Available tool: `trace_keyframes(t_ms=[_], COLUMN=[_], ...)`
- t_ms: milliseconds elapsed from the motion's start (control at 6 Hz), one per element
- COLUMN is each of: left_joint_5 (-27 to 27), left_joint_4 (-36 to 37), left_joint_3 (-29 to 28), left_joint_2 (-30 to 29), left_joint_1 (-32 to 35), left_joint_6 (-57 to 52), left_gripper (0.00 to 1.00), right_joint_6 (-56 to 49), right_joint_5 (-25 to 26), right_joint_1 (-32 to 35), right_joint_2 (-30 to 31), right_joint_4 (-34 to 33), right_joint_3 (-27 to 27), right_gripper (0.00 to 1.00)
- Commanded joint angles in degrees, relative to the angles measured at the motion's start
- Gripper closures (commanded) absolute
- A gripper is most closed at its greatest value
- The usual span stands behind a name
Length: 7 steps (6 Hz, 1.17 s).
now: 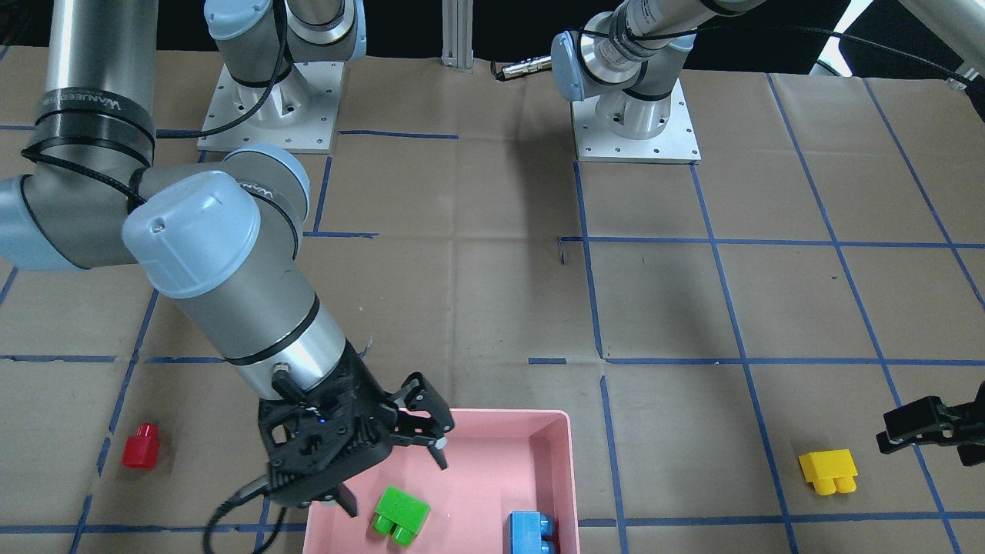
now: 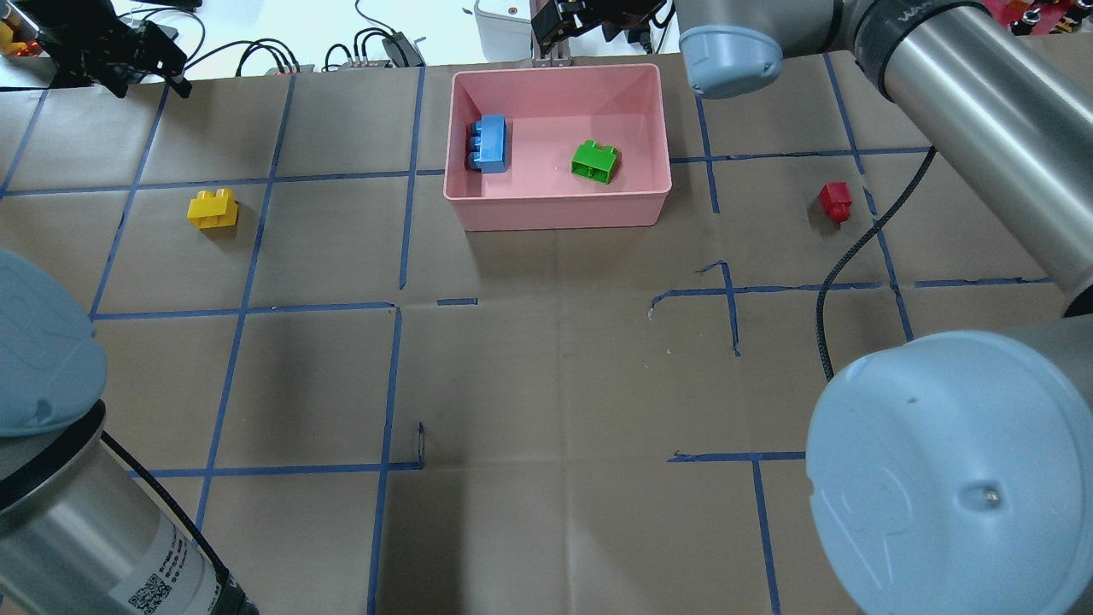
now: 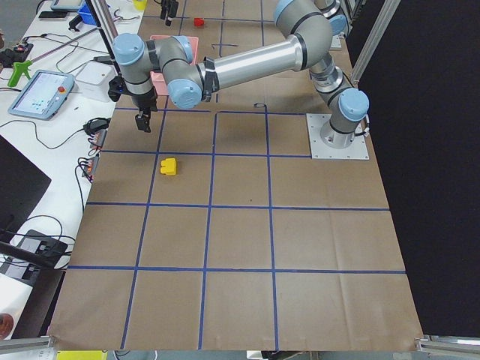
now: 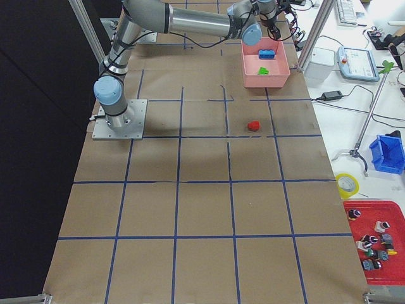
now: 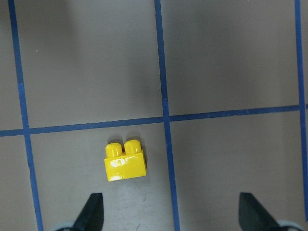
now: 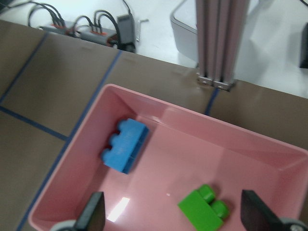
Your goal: Put all blocks into box
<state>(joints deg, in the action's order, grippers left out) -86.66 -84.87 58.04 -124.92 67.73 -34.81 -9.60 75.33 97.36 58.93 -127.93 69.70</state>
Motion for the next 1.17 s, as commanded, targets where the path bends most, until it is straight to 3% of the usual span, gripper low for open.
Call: trace_keyframes(t_ms=[0,333,500,833,1000], left_joint_5=[-1.6,-1.7,-1.7,-1.7,-1.7], left_joint_4=[0.0,0.5,0.4,4.7,11.4], left_joint_3=[3.2,4.6,4.7,6.7,10.7], left_joint_2=[0.5,0.6,0.0,-1.3,-1.9], left_joint_1=[-1.6,-3.0,-3.8,-3.6,-3.5], left_joint_6=[-23.3,-52.7,-65.6,-71.9,-71.9], left_gripper=[0.0,0.0,0.0,0.0,0.0], right_joint_6=[-2.5,-2.7,-2.5,-2.8,-2.3], right_joint_5=[13.9,16.6,17.0,16.3,16.1], right_joint_1=[-6.3,-16.4,-19.6,-22.8,-24.7], right_joint_2=[7.6,10.0,10.0,10.0,8.8], right_joint_4=[18.2,25.8,24.0,6.3,-2.8], right_joint_3=[1.0,2.2,6.8,20.6,25.6], right_gripper=[0.0,0.0,0.0,0.0,0.0])
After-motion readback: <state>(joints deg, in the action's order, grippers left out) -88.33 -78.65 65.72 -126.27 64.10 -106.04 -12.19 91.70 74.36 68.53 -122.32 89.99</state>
